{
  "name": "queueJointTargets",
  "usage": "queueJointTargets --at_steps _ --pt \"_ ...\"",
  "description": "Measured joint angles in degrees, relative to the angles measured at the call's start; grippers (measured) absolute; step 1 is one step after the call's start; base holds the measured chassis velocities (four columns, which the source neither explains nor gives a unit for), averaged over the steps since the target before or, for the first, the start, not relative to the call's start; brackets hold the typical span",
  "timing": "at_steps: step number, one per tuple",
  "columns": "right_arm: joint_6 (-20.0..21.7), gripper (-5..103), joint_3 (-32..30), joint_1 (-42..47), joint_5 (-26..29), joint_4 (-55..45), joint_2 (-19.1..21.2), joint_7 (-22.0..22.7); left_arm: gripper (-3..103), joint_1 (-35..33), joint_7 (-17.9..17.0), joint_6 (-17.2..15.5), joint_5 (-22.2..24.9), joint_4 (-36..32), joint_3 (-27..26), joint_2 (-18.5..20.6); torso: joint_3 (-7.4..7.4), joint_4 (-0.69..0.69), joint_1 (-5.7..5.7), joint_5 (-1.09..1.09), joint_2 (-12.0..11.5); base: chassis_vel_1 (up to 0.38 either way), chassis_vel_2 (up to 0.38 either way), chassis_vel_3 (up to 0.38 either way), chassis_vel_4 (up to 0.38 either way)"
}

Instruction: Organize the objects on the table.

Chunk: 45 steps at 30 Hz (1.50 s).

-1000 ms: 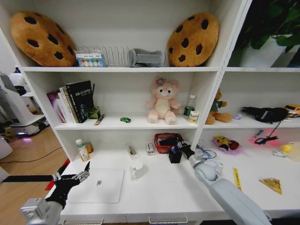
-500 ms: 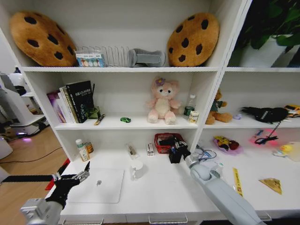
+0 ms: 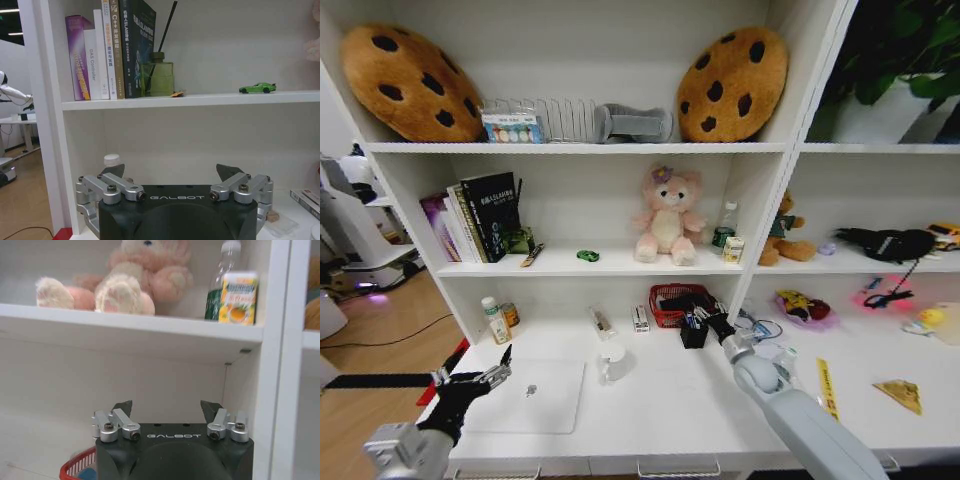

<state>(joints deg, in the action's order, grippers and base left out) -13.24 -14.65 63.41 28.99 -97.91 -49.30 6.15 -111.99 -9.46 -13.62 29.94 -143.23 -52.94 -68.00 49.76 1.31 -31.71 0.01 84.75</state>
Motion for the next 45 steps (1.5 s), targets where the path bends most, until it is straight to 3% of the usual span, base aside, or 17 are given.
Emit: queueJointTargets --at_steps 3,5,6,9,16,26,35,45 --pt "-0.1 80 -2.6 4.3 -1.1 -3.7 0.7 1.3 100 0.0 0.0 0.0 0.0 0.0 0.0 0.0 0.00 0.00 0.00 -0.01 0.0 0.000 0.000 0.000 0.000" --pt "0.6 96 -10.4 13.6 -1.7 -9.6 0.6 2.6 100 0.0 0.0 0.0 0.0 0.0 0.0 0.0 -0.01 0.01 0.01 0.00 0.0 0.000 0.000 0.000 0.000" --pt "0.6 96 -10.4 13.6 -1.7 -9.6 0.6 2.6 100 0.0 0.0 0.0 0.0 0.0 0.0 0.0 -0.01 0.01 0.01 0.00 0.0 0.000 0.000 0.000 0.000" --pt "0.0 99 -18.4 21.3 -2.3 -13.2 -1.7 2.9 100 0.0 0.0 0.0 0.0 0.0 0.0 0.0 0.00 0.01 0.00 0.00 0.0 0.000 0.000 0.000 0.000" --pt "-3.4 100 -25.7 31.1 -2.9 -15.4 -6.2 1.6 100 0.0 0.0 0.0 0.0 0.0 0.0 0.0 0.00 0.01 -0.02 -0.01 0.0 0.018 -0.024 -0.023 0.024" --pt "-6.8 100 -27.6 33.0 -3.3 -14.3 -7.8 0.6 100 0.0 0.0 0.0 0.0 0.0 0.0 0.0 0.00 0.00 0.00 -0.02 0.0 0.159 -0.158 -0.166 0.163" --pt "-4.5 100 -26.8 33.8 -1.5 -18.6 -7.7 0.2 100 0.0 0.0 0.0 0.0 0.0 0.0 0.0 0.00 0.00 0.04 -0.01 0.0 0.084 -0.107 -0.094 0.111" --pt "-4.9 100 -27.0 33.5 -1.3 -17.6 -7.3 0.1 100 0.0 0.0 0.0 0.0 0.0 0.0 0.0 0.02 -0.01 -0.05 0.00 0.0 -0.067 -0.006 0.072 0.011"
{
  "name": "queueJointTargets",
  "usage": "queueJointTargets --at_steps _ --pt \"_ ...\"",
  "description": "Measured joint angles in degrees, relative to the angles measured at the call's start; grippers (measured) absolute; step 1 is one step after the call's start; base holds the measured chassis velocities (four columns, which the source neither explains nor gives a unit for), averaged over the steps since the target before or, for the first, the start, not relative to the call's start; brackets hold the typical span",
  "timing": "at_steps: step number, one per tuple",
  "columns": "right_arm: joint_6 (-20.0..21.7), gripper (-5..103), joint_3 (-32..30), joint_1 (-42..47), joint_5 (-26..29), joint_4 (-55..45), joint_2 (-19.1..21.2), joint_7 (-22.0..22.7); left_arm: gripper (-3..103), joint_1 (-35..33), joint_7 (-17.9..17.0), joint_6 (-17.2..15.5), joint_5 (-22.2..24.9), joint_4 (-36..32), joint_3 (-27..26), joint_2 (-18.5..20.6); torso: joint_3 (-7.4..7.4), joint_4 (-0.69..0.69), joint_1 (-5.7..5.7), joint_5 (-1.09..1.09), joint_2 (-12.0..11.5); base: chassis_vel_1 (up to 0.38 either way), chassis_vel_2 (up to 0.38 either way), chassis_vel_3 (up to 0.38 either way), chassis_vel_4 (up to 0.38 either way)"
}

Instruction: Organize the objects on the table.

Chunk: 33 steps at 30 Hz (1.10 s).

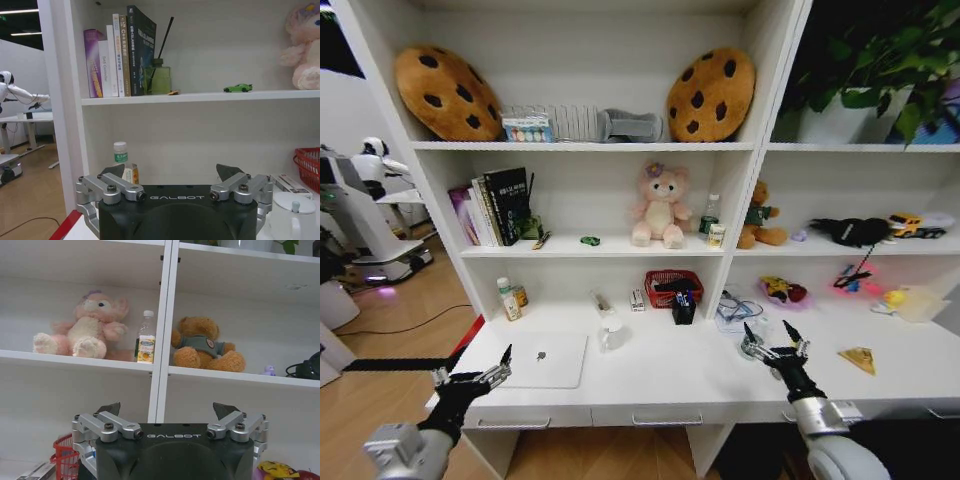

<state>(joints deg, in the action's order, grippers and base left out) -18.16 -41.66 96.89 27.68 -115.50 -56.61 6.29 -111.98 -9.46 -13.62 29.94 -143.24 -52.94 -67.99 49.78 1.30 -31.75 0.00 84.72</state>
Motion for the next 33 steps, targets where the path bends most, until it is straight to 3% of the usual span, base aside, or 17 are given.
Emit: queueJointTargets --at_steps 10,13,15,17,26,33 --pt "-0.1 100 0.5 -1.9 0.5 1.8 0.8 0.1 100 0.0 0.0 0.0 0.0 0.0 0.0 0.0 -0.01 0.01 0.05 -0.05 0.0 -0.154 -0.198 0.155 0.177" --pt "-0.4 100 0.9 -2.7 0.5 2.3 1.0 0.1 100 0.0 0.0 0.0 0.0 0.0 0.0 0.0 -0.02 0.00 0.05 0.05 0.0 -0.229 -0.250 0.252 0.262" --pt "-0.5 100 1.6 -3.3 0.5 2.4 1.0 0.0 100 0.0 0.0 0.0 0.0 0.0 0.0 0.0 -0.01 0.01 0.05 -0.07 0.0 -0.208 -0.190 0.197 0.185" --pt "-0.1 100 2.1 -3.5 0.5 2.3 1.0 -0.1 100 0.0 0.0 0.0 0.0 0.0 0.0 0.0 -0.01 0.00 0.05 -0.02 0.0 -0.060 -0.157 0.170 0.078" --pt "5.2 100 6.1 -4.8 4.7 1.1 2.8 -5.7 100 0.0 0.1 0.0 0.0 0.0 0.0 0.0 -0.02 0.01 0.04 0.05 0.0 0.000 0.009 -0.002 -0.013" --pt "10.6 100 6.7 -8.4 8.3 4.0 4.0 -5.2 100 0.0 0.0 0.0 0.0 0.0 0.0 0.0 -0.01 0.01 0.04 -0.03 0.0 0.016 0.017 -0.013 -0.012"
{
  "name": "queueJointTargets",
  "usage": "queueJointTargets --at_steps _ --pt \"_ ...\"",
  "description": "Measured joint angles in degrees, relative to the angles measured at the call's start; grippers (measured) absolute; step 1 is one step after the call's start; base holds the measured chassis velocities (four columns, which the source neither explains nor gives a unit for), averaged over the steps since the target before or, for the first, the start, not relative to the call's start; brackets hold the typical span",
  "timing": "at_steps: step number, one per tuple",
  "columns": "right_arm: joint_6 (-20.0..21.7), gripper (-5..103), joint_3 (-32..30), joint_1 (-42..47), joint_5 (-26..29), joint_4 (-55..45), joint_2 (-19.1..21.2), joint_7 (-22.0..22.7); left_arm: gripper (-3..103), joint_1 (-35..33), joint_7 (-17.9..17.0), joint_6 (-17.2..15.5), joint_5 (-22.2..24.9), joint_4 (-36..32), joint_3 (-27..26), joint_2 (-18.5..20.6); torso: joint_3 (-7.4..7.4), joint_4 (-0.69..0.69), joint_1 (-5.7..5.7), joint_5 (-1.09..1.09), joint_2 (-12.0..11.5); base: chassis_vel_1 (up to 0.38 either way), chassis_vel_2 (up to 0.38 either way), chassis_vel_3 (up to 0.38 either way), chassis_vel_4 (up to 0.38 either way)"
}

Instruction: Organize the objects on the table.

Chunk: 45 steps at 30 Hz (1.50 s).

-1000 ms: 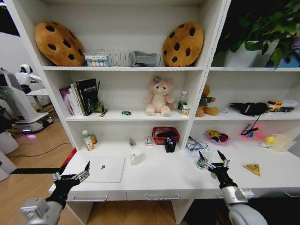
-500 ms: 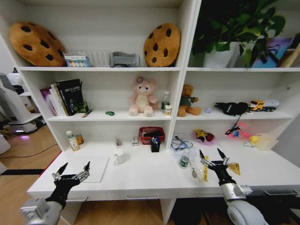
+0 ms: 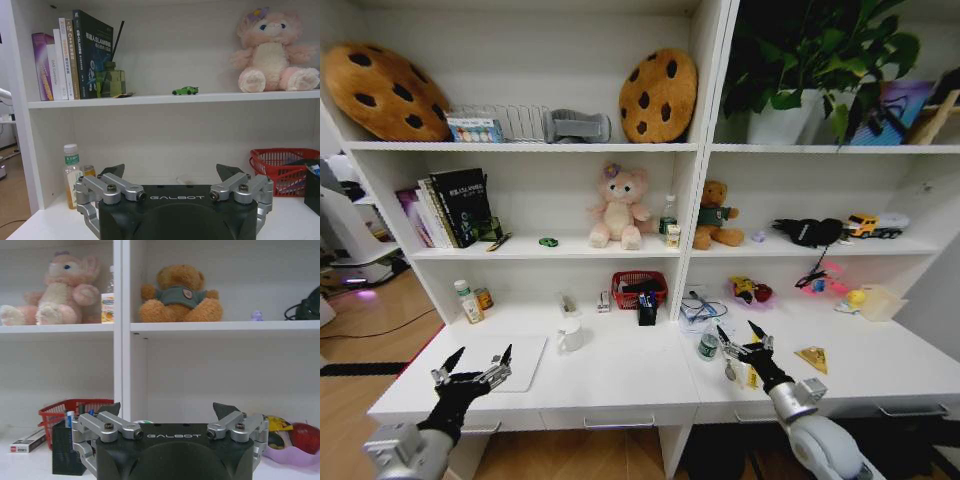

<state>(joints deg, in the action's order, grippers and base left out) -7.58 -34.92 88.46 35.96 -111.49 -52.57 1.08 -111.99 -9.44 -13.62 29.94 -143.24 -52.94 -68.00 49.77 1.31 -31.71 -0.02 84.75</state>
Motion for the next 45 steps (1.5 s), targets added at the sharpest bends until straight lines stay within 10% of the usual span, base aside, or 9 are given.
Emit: queueJointTargets --at_steps 29,45 --pt "8.8 101 10.1 -14.8 -0.3 12.2 1.7 -6.7 100 0.0 0.0 0.0 0.0 0.0 0.0 0.0 0.00 0.00 0.00 0.02 0.0 0.000 0.000 0.000 0.000" --pt "9.3 51 10.1 -15.0 0.3 12.4 1.3 -7.3 100 0.0 0.0 0.0 0.0 0.0 0.0 0.0 0.00 0.00 0.00 0.02 0.0 0.000 0.000 0.000 0.000"
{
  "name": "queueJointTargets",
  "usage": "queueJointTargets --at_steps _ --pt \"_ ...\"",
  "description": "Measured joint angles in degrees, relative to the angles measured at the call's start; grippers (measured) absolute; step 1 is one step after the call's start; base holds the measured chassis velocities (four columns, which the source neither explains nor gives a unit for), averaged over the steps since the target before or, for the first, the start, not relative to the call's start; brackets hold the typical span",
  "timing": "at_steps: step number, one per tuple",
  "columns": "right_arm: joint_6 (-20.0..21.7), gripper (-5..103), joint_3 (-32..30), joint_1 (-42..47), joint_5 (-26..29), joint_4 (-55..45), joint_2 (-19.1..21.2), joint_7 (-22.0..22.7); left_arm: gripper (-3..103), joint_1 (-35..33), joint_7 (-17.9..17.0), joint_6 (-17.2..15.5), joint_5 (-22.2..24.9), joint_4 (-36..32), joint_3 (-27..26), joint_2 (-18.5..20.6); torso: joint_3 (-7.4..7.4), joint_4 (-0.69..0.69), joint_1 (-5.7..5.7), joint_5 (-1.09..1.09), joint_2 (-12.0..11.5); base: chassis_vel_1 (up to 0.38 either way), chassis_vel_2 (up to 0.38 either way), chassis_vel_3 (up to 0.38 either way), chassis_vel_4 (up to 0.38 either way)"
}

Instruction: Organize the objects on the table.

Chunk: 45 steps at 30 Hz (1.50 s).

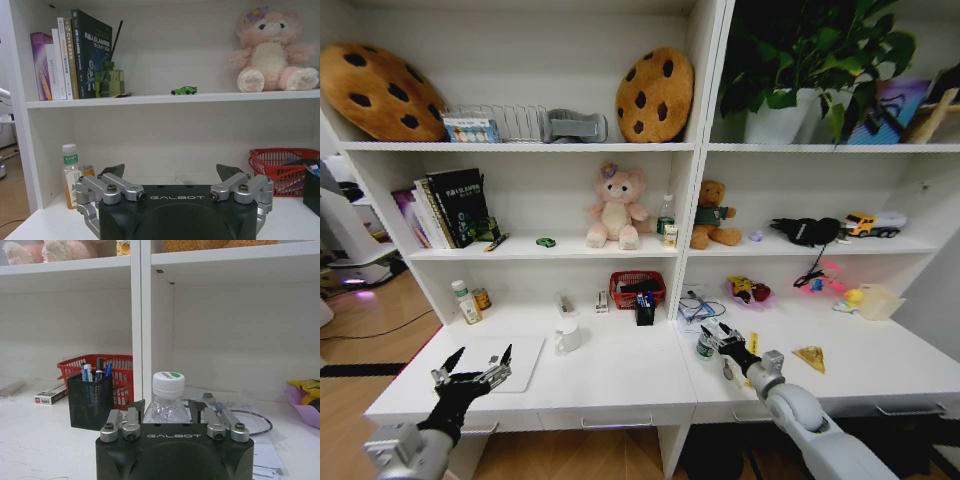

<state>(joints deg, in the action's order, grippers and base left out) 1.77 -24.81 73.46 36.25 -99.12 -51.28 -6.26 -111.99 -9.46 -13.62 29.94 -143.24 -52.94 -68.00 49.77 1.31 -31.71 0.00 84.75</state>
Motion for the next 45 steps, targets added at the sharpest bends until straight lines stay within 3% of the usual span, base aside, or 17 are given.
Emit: queueJointTargets --at_steps 3,8,14,18,20,21,22,23,25,26,28,29,31,37,43,45 --pt "-0.1 35 -0.8 0.9 0.3 -0.8 -0.1 -1.0 100 0.0 0.0 0.0 0.0 0.0 0.0 0.0 0.00 0.00 0.00 0.00 0.0 0.000 0.000 0.000 0.000" --pt "-0.4 26 -2.3 2.5 1.0 -2.7 -0.3 -2.0 100 0.0 0.0 0.0 0.0 0.0 0.0 0.0 0.00 0.00 0.00 0.00 0.0 0.000 0.000 0.000 0.000" --pt "-1.1 26 -5.2 6.0 1.9 -6.5 0.1 -4.1 100 0.0 0.0 0.0 0.0 0.0 0.0 0.0 0.00 -0.01 0.00 -0.01 0.0 0.000 0.000 0.000 0.000" --pt "-3.2 26 -12.4 14.7 3.1 -13.5 0.9 -4.7 100 0.0 0.0 0.0 0.0 0.0 0.0 0.0 -0.01 -0.01 0.00 0.00 0.0 0.000 0.000 0.000 0.000" --pt "-9.3 26 -18.0 26.3 4.0 -20.3 -0.5 -6.1 100 0.0 0.0 0.0 0.0 0.0 0.0 0.0 -0.01 0.00 0.00 -0.01 0.0 0.000 0.000 0.000 0.000" --pt "-9.3 26 -18.0 26.3 4.0 -20.3 -0.5 -6.1 100 0.0 0.0 0.0 0.0 0.0 0.0 0.0 -0.01 0.00 0.00 -0.01 0.0 0.000 0.000 0.000 0.000" --pt "-12.1 26 -19.8 31.8 3.0 -23.1 -1.7 -7.5 100 0.0 0.0 0.0 0.0 0.0 0.0 0.0 -0.01 0.01 0.00 0.01 0.0 0.000 0.000 0.000 0.000" --pt "-12.1 26 -19.8 31.8 3.0 -23.1 -1.7 -7.5 100 0.0 0.0 0.0 0.0 0.0 0.0 0.0 -0.01 0.01 0.00 0.01 0.0 0.000 0.000 0.000 0.000" --pt "-20.5 26 -20.8 44.1 -3.1 -27.0 -5.4 -10.5 100 0.0 0.0 0.0 0.0 0.0 0.0 0.0 -0.02 0.02 0.02 0.02 0.0 0.000 0.000 0.000 0.000" --pt "-20.5 26 -20.8 44.1 -3.1 -27.0 -5.4 -10.5 100 0.0 0.0 0.0 0.0 0.0 0.0 0.0 -0.02 0.02 0.02 0.02 0.0 0.000 0.000 0.000 0.000" --pt "-25.9 26 -19.3 49.5 -9.9 -26.9 -9.3 -10.0 100 0.0 0.0 0.0 0.0 0.0 0.0 0.0 -0.02 0.00 0.02 0.02 0.0 0.000 0.000 0.000 0.000" --pt "-25.9 26 -19.3 49.5 -9.9 -26.9 -9.3 -10.0 100 0.0 0.0 0.0 0.0 0.0 0.0 0.0 -0.02 0.00 0.02 0.02 0.0 0.000 0.000 0.000 0.000" --pt "-30.3 26 -17.2 52.6 -16.8 -23.3 -13.5 -8.1 100 0.0 0.0 0.0 0.0 0.0 0.0 0.0 -0.02 0.02 0.02 -0.01 0.0 0.000 0.000 0.000 0.000" --pt "-32.7 26 -16.7 53.3 -21.5 -14.1 -13.9 -6.2 100 0.0 0.0 0.0 0.0 0.0 0.0 0.0 0.00 0.00 0.02 0.02 0.0 0.000 0.000 0.000 0.000" --pt "-32.5 26 -16.2 50.8 -21.9 -9.5 -13.6 -5.6 100 0.0 0.0 0.0 0.0 0.0 0.0 0.0 0.00 0.01 0.02 -0.01 0.0 0.000 0.000 0.000 0.000" --pt "-31.6 26 -15.5 46.7 -22.0 -3.5 -13.6 -4.4 100 0.0 0.0 0.0 0.0 0.0 0.0 0.0 -0.01 0.00 0.01 -0.01 0.0 0.000 0.000 0.000 0.000"
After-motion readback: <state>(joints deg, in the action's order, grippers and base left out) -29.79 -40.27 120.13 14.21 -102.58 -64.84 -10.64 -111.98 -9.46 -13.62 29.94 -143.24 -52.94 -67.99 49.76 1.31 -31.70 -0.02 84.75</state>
